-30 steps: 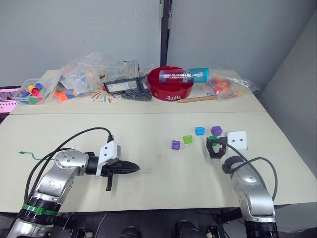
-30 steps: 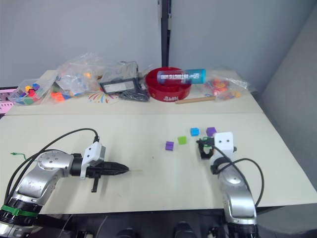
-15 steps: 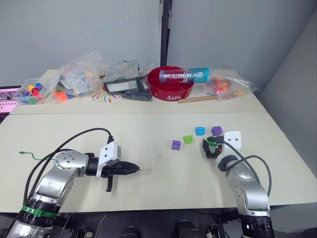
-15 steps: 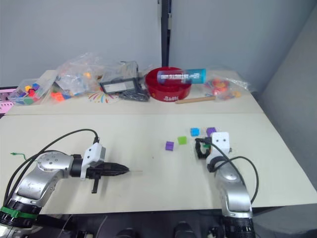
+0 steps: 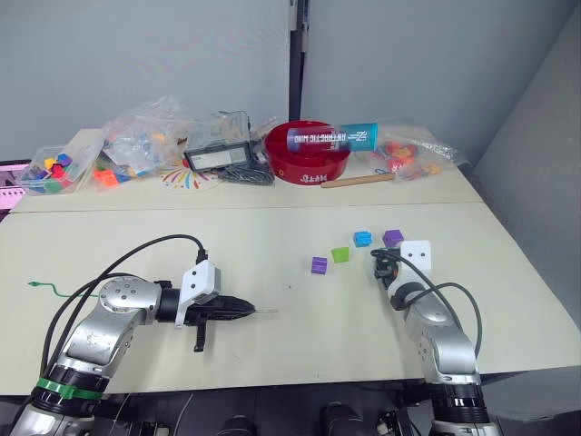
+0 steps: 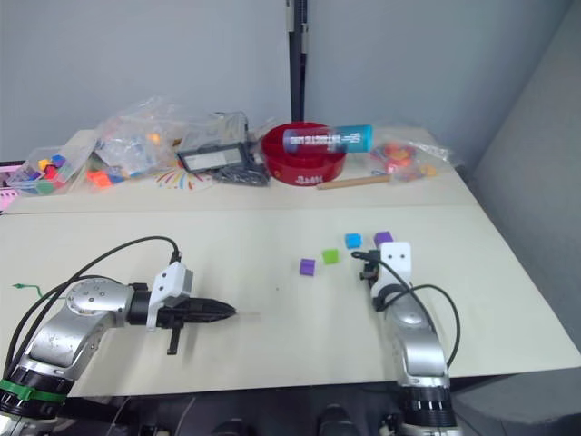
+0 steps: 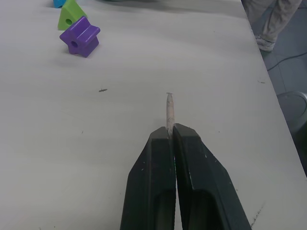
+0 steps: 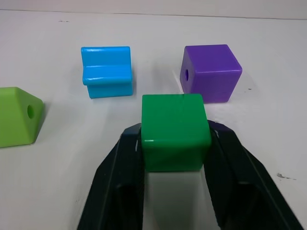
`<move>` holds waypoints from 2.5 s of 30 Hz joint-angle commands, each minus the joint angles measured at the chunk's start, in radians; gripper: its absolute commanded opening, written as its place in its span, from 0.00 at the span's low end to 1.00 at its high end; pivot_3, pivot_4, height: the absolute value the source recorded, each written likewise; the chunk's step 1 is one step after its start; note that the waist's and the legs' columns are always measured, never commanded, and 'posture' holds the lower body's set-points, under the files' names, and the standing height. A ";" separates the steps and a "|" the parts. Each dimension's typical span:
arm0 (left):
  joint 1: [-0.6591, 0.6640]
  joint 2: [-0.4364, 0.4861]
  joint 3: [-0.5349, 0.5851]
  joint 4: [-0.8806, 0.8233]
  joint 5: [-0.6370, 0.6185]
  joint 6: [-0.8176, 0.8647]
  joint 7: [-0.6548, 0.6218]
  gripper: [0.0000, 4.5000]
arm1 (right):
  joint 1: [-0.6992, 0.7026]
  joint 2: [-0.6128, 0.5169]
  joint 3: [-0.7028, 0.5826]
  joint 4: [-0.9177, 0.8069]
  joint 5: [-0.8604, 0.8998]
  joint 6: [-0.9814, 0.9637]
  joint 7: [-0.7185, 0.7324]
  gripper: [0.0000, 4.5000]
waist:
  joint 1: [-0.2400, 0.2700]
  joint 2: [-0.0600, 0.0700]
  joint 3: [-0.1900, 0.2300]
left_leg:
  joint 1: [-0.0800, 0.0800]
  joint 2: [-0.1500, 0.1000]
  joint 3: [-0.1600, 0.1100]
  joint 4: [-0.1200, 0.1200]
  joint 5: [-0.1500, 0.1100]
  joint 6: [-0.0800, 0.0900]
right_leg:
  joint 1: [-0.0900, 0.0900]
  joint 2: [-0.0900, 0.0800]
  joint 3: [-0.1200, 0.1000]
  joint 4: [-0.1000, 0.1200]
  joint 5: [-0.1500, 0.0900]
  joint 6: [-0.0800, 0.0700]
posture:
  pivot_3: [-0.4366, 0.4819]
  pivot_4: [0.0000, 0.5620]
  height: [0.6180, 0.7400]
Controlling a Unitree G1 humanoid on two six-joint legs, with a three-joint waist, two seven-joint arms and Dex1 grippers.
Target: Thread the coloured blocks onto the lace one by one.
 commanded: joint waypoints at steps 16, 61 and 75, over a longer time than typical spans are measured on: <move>-0.054 0.014 0.004 0.006 -0.031 0.013 -0.040 0.00 | 0.574 0.048 0.374 -0.820 0.036 0.294 -0.022 0.26 | 0.002 0.000 0.000 | -0.001 0.001 -0.003 0.001 0.000 0.000 | 0.001 0.000 -0.004 -0.002 -0.002 -0.001 | 0.48 0.27 1.00; 0.083 0.119 0.087 -0.192 -0.109 0.114 -0.014 0.00 | -0.229 -0.540 0.404 0.282 0.152 -0.599 1.463 1.00 | 0.004 -0.002 0.002 | -0.001 0.002 -0.003 0.001 0.000 0.001 | 0.001 0.000 -0.007 -0.001 -0.003 -0.003 | 0.48 0.27 1.00; 0.144 0.149 0.127 -0.260 -0.139 0.147 0.028 0.00 | -0.351 -0.452 0.419 0.518 0.152 -0.696 1.558 0.52 | 0.006 -0.001 0.002 | 0.001 0.002 -0.004 0.001 0.000 0.001 | 0.001 0.000 -0.007 0.001 -0.003 -0.004 | 0.48 0.27 1.00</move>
